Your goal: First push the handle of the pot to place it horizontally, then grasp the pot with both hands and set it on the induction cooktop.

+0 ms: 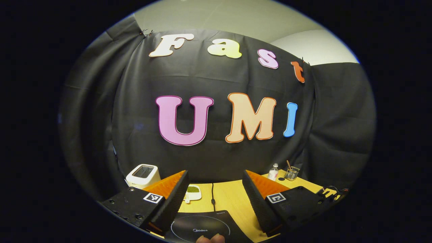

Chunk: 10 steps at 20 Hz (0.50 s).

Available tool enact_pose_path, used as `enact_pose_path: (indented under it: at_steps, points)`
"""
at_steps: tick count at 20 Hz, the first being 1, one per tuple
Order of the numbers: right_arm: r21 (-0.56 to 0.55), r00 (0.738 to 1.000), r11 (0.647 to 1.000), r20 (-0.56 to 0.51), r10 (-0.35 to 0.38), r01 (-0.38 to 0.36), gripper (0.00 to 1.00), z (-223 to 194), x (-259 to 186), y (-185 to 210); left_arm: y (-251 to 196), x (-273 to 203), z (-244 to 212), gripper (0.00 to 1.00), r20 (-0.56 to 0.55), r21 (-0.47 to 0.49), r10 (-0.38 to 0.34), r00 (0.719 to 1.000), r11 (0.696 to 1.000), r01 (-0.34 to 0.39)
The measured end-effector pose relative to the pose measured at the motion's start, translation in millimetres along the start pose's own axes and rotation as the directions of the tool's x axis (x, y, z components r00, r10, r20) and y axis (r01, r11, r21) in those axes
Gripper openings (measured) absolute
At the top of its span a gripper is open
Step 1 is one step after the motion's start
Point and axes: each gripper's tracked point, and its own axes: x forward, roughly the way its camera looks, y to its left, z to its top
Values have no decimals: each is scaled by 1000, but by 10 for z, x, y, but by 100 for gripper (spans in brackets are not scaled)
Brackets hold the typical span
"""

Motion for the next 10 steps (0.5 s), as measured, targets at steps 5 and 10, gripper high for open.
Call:
enact_pose_path:
  at_steps: [5,10]
  points:
    - [-1,1000,1000,9,14,-14,0,128,100,159,51,-5,-19,96,-7,-3,6,1000,1000,-6]
    - [37,999,999,7,35,-35,3,237,207,343,119,-18,-28,96,-7,-1,16,1000,1000,-16]
